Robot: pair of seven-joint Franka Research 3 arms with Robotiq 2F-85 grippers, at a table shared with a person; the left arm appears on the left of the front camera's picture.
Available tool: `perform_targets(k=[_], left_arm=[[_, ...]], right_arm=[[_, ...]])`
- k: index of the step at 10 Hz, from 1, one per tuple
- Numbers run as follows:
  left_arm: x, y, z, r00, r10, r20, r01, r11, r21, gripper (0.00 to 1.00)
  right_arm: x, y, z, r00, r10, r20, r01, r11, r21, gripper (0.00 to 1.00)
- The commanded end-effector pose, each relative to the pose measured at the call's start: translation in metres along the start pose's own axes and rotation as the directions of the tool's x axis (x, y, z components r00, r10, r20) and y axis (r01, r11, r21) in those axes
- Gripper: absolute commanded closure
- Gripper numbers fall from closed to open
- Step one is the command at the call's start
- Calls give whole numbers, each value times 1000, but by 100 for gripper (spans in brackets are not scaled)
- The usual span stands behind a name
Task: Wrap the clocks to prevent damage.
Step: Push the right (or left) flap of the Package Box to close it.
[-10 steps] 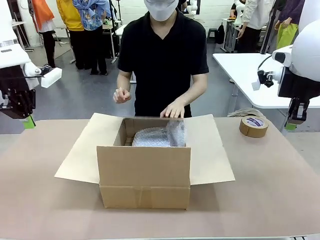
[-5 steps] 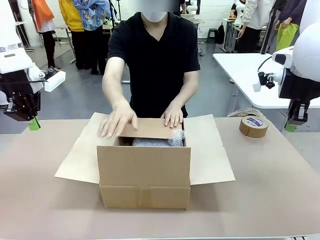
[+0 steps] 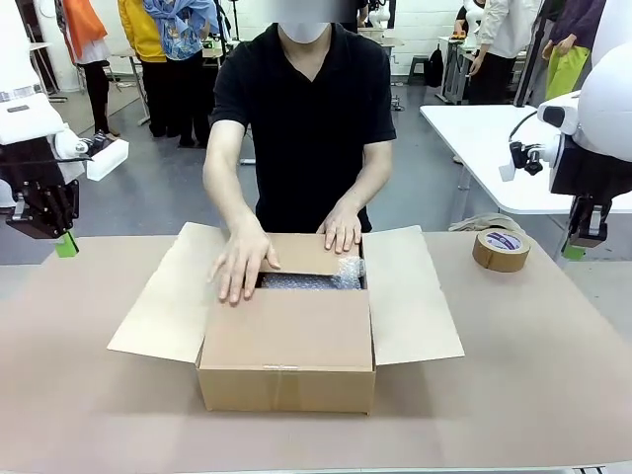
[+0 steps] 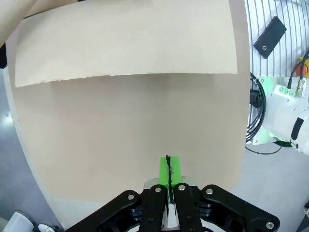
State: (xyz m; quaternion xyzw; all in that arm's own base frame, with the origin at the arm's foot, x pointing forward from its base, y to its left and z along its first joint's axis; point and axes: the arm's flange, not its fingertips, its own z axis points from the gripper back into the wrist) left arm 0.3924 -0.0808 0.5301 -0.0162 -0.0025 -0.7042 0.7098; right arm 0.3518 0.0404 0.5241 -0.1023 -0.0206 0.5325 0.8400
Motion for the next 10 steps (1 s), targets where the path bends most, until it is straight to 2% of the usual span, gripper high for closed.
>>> perform_targets(k=[1, 10], left_arm=[[-1, 1, 3, 1000, 12, -4, -12, 1000, -6, 100], [-1, 1, 3, 1000, 12, -4, -12, 1000, -6, 100]], right_arm=[[1, 1, 1, 1000, -17, -4, 17, 1000, -3, 99], [1, 1, 1, 1000, -17, -4, 17, 1000, -3, 99]])
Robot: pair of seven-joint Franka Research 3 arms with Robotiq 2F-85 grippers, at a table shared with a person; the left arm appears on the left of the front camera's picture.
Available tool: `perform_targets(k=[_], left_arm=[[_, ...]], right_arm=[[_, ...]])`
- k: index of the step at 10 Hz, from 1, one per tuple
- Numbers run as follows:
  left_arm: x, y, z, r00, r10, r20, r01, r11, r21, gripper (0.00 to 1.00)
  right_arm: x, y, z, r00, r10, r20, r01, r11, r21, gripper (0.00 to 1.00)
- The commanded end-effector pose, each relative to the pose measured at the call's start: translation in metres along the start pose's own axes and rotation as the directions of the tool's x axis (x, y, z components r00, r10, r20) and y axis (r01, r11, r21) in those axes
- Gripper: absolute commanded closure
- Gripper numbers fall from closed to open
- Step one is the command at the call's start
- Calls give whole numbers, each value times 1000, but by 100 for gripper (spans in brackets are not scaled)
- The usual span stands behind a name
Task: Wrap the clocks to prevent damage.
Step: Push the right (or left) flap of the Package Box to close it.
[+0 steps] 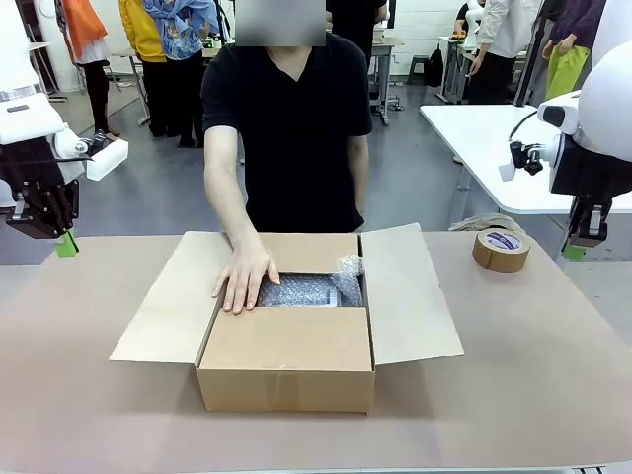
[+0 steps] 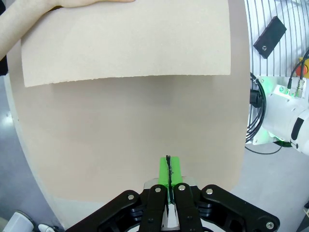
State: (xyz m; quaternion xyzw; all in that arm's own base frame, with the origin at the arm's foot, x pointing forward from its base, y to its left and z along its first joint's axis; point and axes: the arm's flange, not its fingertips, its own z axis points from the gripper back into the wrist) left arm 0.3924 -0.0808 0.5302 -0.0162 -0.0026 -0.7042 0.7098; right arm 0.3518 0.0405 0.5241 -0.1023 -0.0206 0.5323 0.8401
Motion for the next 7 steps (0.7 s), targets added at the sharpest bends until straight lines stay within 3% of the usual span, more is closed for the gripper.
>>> perform_targets(k=[1, 7], left_arm=[[-1, 1, 3, 1000, 12, -4, -12, 1000, -6, 100], [-1, 1, 3, 1000, 12, -4, -12, 1000, -6, 100]], right_arm=[[1, 1, 1, 1000, -16, -4, 16, 1000, -3, 99], [1, 1, 1, 1000, -16, -4, 16, 1000, -3, 99]])
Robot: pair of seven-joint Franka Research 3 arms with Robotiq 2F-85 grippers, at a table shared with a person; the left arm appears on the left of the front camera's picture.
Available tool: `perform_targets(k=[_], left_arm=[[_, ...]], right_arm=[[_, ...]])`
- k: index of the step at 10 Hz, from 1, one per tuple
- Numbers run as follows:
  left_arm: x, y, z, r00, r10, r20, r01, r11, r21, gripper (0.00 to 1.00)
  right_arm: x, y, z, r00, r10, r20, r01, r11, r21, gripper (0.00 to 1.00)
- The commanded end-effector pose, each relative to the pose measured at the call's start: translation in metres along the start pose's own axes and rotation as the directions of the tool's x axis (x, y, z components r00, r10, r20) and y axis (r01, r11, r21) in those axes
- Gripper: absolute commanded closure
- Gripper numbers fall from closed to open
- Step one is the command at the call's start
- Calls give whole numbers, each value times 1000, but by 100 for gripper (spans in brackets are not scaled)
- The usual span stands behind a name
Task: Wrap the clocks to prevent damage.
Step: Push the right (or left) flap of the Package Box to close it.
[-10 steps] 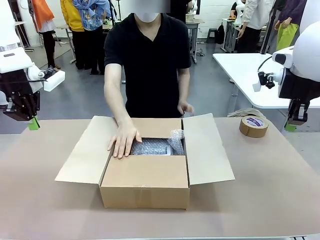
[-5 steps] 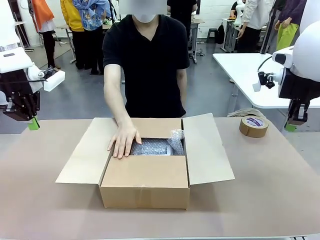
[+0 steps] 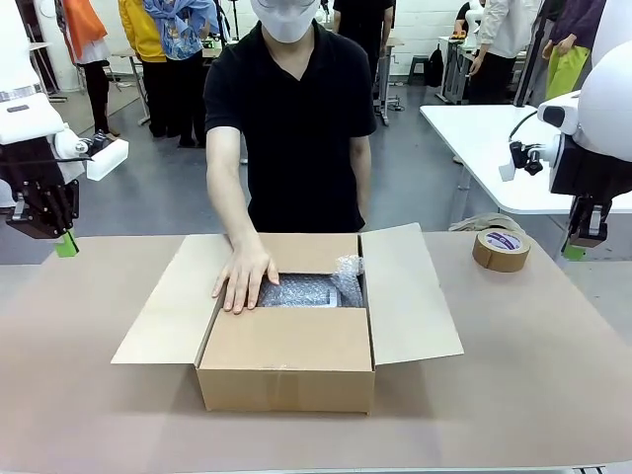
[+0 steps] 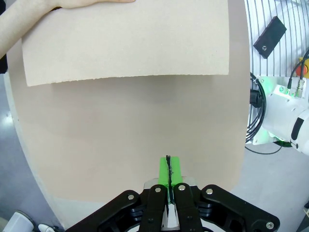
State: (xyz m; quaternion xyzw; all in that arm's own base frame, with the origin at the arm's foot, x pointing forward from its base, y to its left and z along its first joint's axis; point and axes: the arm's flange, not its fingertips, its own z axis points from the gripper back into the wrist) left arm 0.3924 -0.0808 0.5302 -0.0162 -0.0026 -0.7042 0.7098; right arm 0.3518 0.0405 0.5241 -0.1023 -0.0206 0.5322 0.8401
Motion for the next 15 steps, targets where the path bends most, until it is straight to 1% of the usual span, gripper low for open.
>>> perform_targets(k=[1, 2, 3, 5, 7, 8, 9, 10, 11, 15], left_arm=[[-1, 1, 3, 1000, 12, -4, -12, 1000, -6, 100], [-1, 1, 3, 1000, 12, -4, -12, 1000, -6, 100], [-1, 1, 3, 1000, 12, -4, -12, 1000, -6, 100], [-1, 1, 3, 1000, 12, -4, -12, 1000, -6, 100], [-1, 1, 3, 1000, 12, -4, -12, 1000, -6, 100], [-1, 1, 3, 1000, 12, -4, -12, 1000, -6, 100], [-1, 1, 3, 1000, 12, -4, -12, 1000, -6, 100], [-1, 1, 3, 1000, 12, -4, -12, 1000, -6, 100], [-1, 1, 3, 1000, 12, -4, -12, 1000, -6, 100], [-1, 1, 3, 1000, 12, -4, -12, 1000, -6, 100]], right_arm=[[0, 0, 0, 1000, 0, 0, 0, 1000, 0, 99], [0, -8, -10, 976, 178, 129, -186, 981, 49, 99], [1, -15, -24, 931, 254, 263, -284, 955, 85, 99], [-1, -28, -66, 875, 234, 425, -332, 927, 173, 99], [3, -36, -102, 805, 180, 565, -338, 922, 188, 99], [1, -35, -120, 770, 148, 620, -319, 932, 173, 99], [5, -37, -129, 731, 117, 672, -314, 932, 180, 99], [9, -39, -134, 711, 102, 696, -310, 934, 179, 99], [-1, -31, -117, 778, 136, 613, -313, 931, 190, 99], [-1, -31, -117, 778, 136, 613, -313, 931, 190, 99]])
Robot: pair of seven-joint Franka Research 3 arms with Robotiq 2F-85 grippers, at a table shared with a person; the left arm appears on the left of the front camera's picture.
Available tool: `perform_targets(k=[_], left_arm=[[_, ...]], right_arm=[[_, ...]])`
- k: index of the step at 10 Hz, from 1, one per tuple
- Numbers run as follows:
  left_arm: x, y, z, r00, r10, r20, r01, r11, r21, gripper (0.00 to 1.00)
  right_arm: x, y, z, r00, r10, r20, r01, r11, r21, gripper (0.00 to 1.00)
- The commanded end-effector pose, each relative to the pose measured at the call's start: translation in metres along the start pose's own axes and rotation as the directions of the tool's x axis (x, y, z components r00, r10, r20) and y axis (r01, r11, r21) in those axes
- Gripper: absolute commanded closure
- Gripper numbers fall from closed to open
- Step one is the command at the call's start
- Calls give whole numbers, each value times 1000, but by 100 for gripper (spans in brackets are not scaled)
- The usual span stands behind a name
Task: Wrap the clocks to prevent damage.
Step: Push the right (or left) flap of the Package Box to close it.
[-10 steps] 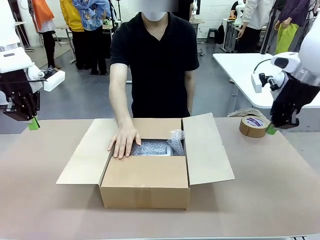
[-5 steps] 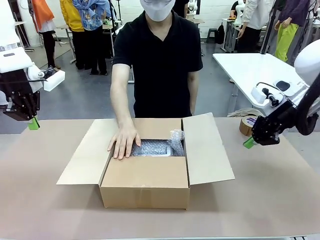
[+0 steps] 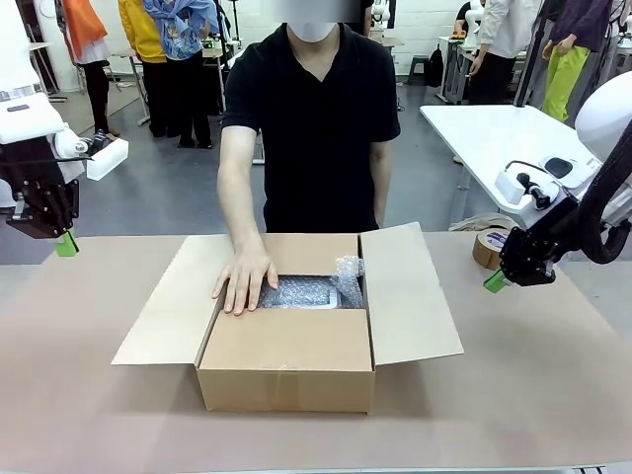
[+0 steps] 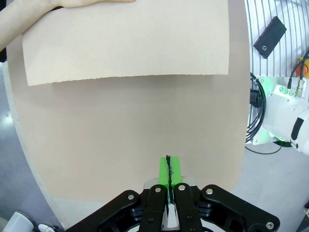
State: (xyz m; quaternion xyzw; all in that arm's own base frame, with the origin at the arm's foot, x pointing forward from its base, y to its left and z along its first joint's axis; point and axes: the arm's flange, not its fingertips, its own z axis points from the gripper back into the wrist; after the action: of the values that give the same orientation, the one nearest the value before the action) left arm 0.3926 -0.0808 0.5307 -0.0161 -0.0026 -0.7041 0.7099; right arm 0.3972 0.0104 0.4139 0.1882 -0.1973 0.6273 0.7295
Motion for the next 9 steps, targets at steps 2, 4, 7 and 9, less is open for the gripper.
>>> perform_targets(k=[2, 4, 7, 9], left_arm=[[-1, 1, 3, 1000, 12, -4, -12, 1000, -6, 100], [-1, 1, 3, 1000, 12, -4, -12, 1000, -6, 100], [-1, 1, 3, 1000, 12, -4, -12, 1000, -6, 100], [-1, 1, 3, 1000, 12, -4, -12, 1000, -6, 100]], right_arm=[[0, 0, 0, 1000, 0, 0, 0, 1000, 0, 99], [-8, -13, -28, 972, 93, 214, -87, 995, -38, 99], [-20, -26, -60, 922, 103, 372, -77, 993, -84, 99], [-19, -28, -86, 908, 117, 403, -103, 993, -56, 99]])
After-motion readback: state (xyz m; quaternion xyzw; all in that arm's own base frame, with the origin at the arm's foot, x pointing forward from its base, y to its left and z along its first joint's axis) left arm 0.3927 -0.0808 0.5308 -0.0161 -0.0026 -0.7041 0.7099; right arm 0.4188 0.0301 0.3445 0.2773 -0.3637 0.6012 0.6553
